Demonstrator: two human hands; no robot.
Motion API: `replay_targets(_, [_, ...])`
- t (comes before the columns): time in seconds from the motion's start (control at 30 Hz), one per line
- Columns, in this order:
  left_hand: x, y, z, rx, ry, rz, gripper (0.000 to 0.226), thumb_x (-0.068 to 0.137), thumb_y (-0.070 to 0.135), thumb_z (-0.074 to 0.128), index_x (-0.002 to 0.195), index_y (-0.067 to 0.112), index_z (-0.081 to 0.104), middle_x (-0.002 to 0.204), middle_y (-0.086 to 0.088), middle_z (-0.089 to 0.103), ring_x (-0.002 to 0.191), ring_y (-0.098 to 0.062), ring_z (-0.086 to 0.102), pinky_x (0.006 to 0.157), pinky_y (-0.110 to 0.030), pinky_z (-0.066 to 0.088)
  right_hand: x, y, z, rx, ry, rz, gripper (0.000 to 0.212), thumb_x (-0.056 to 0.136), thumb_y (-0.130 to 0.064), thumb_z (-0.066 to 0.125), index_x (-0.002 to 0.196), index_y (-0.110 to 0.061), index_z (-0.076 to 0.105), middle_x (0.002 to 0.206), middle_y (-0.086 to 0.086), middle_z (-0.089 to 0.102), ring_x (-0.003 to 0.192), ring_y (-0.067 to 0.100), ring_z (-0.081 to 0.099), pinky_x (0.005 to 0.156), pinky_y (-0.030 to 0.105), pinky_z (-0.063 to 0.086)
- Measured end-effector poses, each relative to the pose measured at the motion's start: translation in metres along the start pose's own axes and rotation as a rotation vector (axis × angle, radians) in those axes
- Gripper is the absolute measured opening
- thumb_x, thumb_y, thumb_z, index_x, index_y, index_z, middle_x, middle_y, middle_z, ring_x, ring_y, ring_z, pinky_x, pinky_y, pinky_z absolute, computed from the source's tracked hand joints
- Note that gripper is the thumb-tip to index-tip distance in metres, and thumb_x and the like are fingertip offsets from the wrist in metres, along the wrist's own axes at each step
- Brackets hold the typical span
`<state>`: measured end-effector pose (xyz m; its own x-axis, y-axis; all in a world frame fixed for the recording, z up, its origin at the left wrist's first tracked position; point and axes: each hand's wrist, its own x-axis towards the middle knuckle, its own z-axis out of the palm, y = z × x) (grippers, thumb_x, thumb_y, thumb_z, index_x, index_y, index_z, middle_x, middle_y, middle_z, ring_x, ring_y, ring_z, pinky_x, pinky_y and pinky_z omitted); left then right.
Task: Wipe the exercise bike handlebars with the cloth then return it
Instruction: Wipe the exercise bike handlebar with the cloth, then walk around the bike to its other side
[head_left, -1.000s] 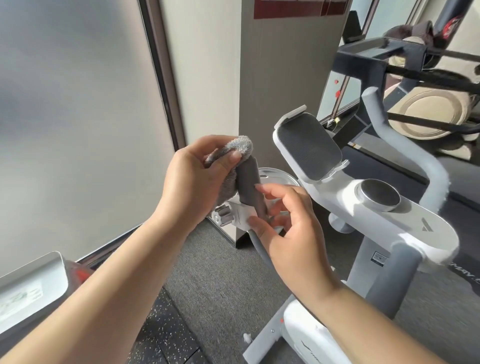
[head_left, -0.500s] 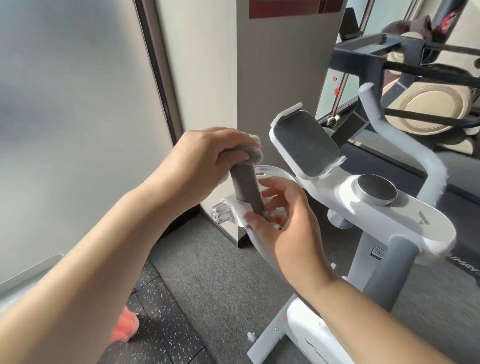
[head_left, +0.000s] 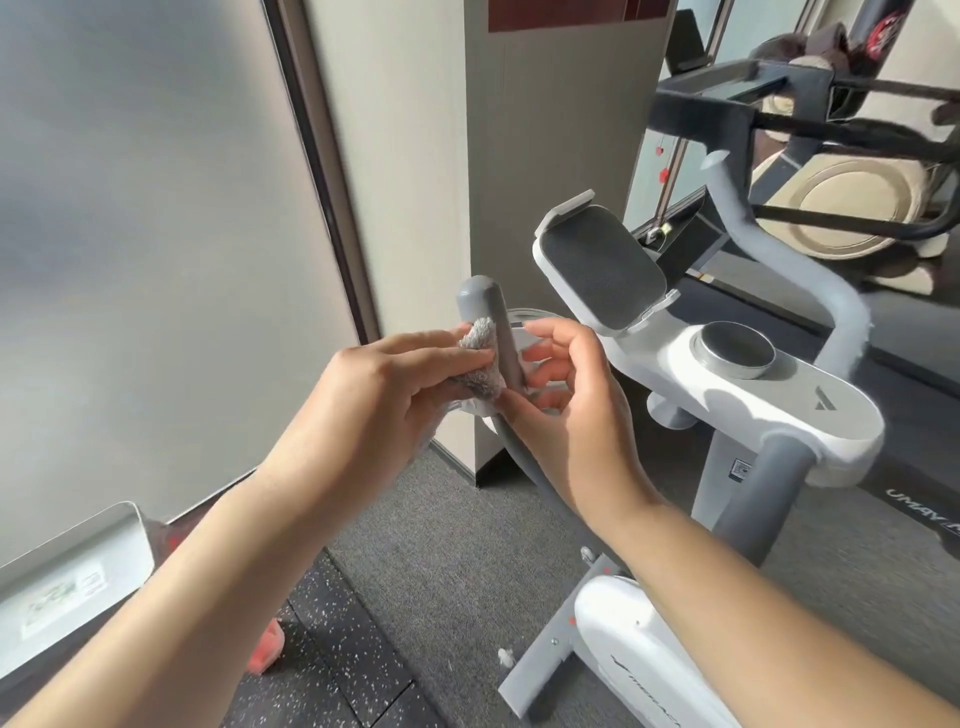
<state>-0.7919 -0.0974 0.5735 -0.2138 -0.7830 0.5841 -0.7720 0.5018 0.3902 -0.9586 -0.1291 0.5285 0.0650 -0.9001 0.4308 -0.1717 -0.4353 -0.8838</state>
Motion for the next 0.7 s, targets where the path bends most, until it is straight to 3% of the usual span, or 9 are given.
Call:
replay_targets(0.1, [-0.018, 0.0, -0.003, -0.068, 0.114, -0.153, 0.021, 0.086, 0.015, 0.062, 0.104, 0.024, 0.07, 0.102, 0.015, 0.067, 0.091, 0.01, 0.057, 0.081, -0.001, 0.037, -0.005, -0.004, 0.001, -0.068, 0.039, -0.038, 0.045, 0.076, -0.03, 0.077, 0.113, -0.025, 0.052, 0.107, 0.005, 0.056, 0.085, 0.013, 0.059, 0.07, 0.013, 0.046])
replay_targets(0.17, [-0.032, -0.002, -0.006, -0.092, 0.17, -0.275, 0.022, 0.088, 0.014, 0.06, 0.102, 0.028, 0.068, 0.091, 0.027, 0.06, 0.078, 0.017, 0.055, 0.071, -0.001, 0.036, -0.014, -0.008, 0.0, -0.158, 0.077, -0.127, 0.039, 0.079, -0.022, 0.075, 0.112, -0.02, 0.053, 0.107, 0.006, 0.055, 0.089, 0.011, 0.058, 0.075, 0.016, 0.048])
replay_targets(0.23, [-0.045, -0.006, -0.007, -0.076, 0.165, -0.355, 0.02, 0.09, 0.016, 0.056, 0.103, 0.028, 0.065, 0.086, 0.026, 0.057, 0.074, 0.013, 0.054, 0.067, -0.003, 0.037, -0.029, -0.009, 0.001, -0.273, 0.091, -0.241, 0.037, 0.078, -0.006, 0.07, 0.112, -0.012, 0.056, 0.109, 0.007, 0.054, 0.098, 0.011, 0.056, 0.085, 0.023, 0.049])
replay_targets(0.33, [-0.069, -0.01, -0.001, -0.073, 0.081, -0.451, 0.013, 0.092, 0.023, 0.052, 0.098, 0.032, 0.06, 0.08, 0.016, 0.058, 0.057, 0.001, 0.053, 0.056, -0.017, 0.041, -0.054, -0.006, 0.005, -0.383, 0.057, -0.359, 0.033, 0.078, 0.002, 0.064, 0.11, -0.005, 0.059, 0.11, 0.005, 0.052, 0.104, 0.014, 0.053, 0.096, 0.028, 0.044])
replay_targets(0.4, [-0.085, -0.013, 0.003, -0.033, 0.051, -0.457, 0.008, 0.091, 0.028, 0.054, 0.097, 0.031, 0.059, 0.079, 0.018, 0.053, 0.064, 0.0, 0.052, 0.058, -0.01, 0.037, -0.069, -0.002, 0.007, -0.425, -0.013, -0.393, 0.031, 0.078, 0.003, 0.062, 0.108, -0.005, 0.06, 0.108, 0.008, 0.055, 0.104, 0.019, 0.055, 0.096, 0.03, 0.044])
replay_targets(0.53, [-0.119, -0.006, 0.001, 0.053, -0.039, -0.451, 0.028, 0.072, 0.046, 0.07, 0.092, 0.03, 0.058, 0.081, 0.017, 0.046, 0.064, 0.003, 0.047, 0.053, -0.008, 0.039, -0.091, 0.012, 0.009, -0.509, -0.198, -0.337, 0.031, 0.078, 0.001, 0.062, 0.107, -0.01, 0.061, 0.107, 0.008, 0.057, 0.1, 0.023, 0.057, 0.09, 0.031, 0.046])
replay_targets(0.67, [-0.154, 0.009, 0.003, 0.078, -0.068, -0.489, 0.017, 0.078, 0.028, 0.073, 0.089, 0.024, 0.06, 0.086, 0.004, 0.051, 0.048, -0.008, 0.054, 0.04, -0.017, 0.043, -0.107, 0.033, 0.004, -0.53, -0.351, -0.21, 0.032, 0.079, -0.002, 0.063, 0.108, -0.015, 0.062, 0.111, 0.003, 0.055, 0.104, 0.02, 0.056, 0.093, 0.032, 0.048])
replay_targets(0.7, [-0.163, 0.012, 0.006, 0.128, -0.073, -0.482, 0.015, 0.079, 0.026, 0.072, 0.09, 0.024, 0.061, 0.086, 0.003, 0.05, 0.053, -0.01, 0.054, 0.046, -0.022, 0.044, -0.111, 0.038, 0.0, -0.541, -0.384, -0.193, 0.032, 0.08, -0.002, 0.063, 0.109, -0.014, 0.062, 0.113, 0.003, 0.055, 0.106, 0.02, 0.055, 0.096, 0.031, 0.047])
